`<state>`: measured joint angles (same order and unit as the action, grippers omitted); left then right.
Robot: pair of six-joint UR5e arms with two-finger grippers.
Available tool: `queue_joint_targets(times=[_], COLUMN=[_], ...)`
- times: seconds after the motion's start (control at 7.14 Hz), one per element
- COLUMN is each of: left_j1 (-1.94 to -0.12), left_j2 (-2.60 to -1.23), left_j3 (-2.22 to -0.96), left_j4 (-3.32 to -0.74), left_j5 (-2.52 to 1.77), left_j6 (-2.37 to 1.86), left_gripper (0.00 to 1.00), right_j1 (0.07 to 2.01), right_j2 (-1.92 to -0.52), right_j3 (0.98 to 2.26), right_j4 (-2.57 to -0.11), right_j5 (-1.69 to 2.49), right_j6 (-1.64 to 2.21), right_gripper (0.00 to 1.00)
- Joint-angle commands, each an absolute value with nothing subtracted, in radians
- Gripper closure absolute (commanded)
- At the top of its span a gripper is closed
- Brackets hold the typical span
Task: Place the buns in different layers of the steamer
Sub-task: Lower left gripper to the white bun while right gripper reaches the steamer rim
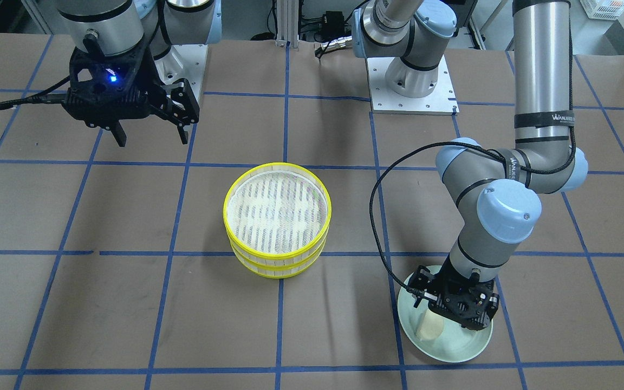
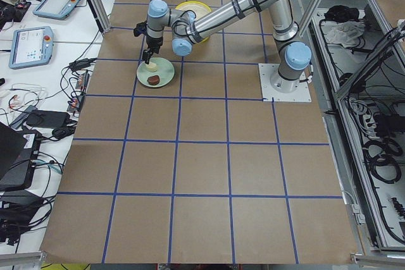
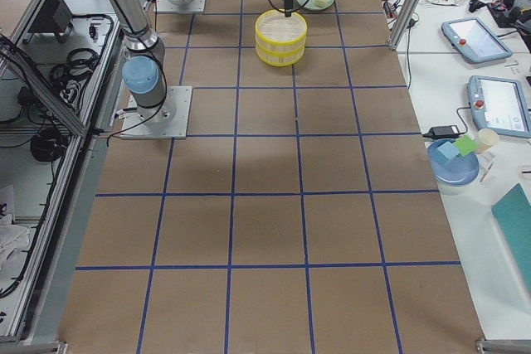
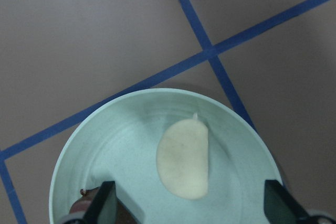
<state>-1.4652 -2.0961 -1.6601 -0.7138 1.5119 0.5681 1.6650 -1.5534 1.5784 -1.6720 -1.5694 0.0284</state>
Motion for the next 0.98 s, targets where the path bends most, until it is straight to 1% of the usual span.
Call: queue_joint_targets(times=[0.0, 0.14, 0.28, 0.56, 0.7, 0.84], left_j1=[-1.450, -1.450, -1.451, -1.450, -1.448, -1.448], left_j2=[-2.144, -2.155, -2.166, -2.172, -2.175, -2.175], left_j3=[-1.663, -1.661, -1.661, -1.652, -1.649, -1.648], left_j4=[-0.707, -0.706, -0.690, -0.687, -0.687, -0.687], left_j5=[1.445, 1.445, 1.447, 1.447, 1.447, 1.448], left_j6=[0.591, 0.594, 0.615, 0.623, 0.623, 0.623], left_gripper=[0.00, 0.04, 0.05, 0.06, 0.11, 0.20], right_j1=[1.724, 1.818, 1.856, 1.856, 1.856, 1.856], right_j2=[-1.458, -1.400, -1.350, -1.241, -1.236, -1.236], right_j3=[1.583, 1.585, 1.597, 1.653, 1.657, 1.657], right_j4=[-1.707, -1.798, -1.815, -1.963, -1.963, -1.965], right_j5=[-1.568, -1.571, -1.572, -1.571, -1.581, -1.582], right_j6=[0.145, 0.213, 0.221, 0.187, 0.164, 0.155], right_gripper=[0.00, 0.00, 0.00, 0.00, 0.00, 0.00])
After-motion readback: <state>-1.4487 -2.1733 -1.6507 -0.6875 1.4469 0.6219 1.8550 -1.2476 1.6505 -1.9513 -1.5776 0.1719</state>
